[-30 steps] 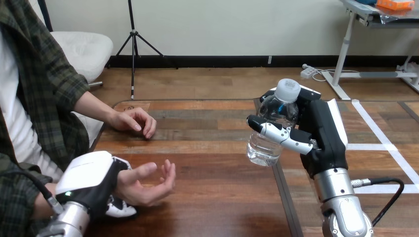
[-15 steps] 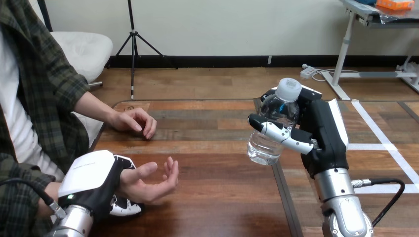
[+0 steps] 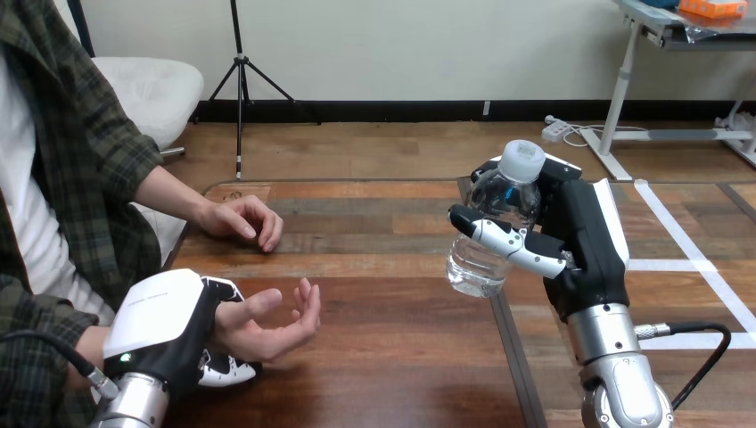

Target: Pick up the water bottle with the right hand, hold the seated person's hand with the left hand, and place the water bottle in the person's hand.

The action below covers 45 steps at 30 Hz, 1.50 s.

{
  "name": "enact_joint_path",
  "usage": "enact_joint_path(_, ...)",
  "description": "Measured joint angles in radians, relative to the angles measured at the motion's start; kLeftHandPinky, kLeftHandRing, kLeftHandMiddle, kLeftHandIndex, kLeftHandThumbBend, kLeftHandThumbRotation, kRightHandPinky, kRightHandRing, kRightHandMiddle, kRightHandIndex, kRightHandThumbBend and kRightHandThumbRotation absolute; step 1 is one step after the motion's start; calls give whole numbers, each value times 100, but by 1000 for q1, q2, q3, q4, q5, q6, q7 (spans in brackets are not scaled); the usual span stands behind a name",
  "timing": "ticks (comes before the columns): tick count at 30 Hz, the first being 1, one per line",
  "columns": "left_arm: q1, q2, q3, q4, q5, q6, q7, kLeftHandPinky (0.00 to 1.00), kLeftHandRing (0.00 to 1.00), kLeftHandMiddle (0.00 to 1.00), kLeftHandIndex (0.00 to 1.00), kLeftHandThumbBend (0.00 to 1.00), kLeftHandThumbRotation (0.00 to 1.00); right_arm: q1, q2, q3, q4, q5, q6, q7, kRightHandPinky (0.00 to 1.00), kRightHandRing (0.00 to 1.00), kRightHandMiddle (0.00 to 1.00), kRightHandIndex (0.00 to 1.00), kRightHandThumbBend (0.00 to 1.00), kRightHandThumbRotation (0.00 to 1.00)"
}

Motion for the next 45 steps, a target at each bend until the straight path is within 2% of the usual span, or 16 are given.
enact_joint_path(10, 6, -15, 1, 0, -4, -12, 39, 37, 42, 47, 48, 75, 0, 0, -1, 0, 0, -9, 0, -5, 38, 42, 46, 46, 58, 0)
enact_joint_path(32, 7, -40, 0, 19, -21, -83, 155, 33, 39, 44, 46, 76, 0, 0, -1, 0, 0, -22, 0, -10, 39, 42, 46, 46, 59, 0)
enact_joint_path(45, 7, -57, 1, 26, -34, -124, 184, 32, 39, 44, 46, 76, 0, 0, -2, 0, 0, -25, 0, -14, 38, 42, 46, 47, 61, 0)
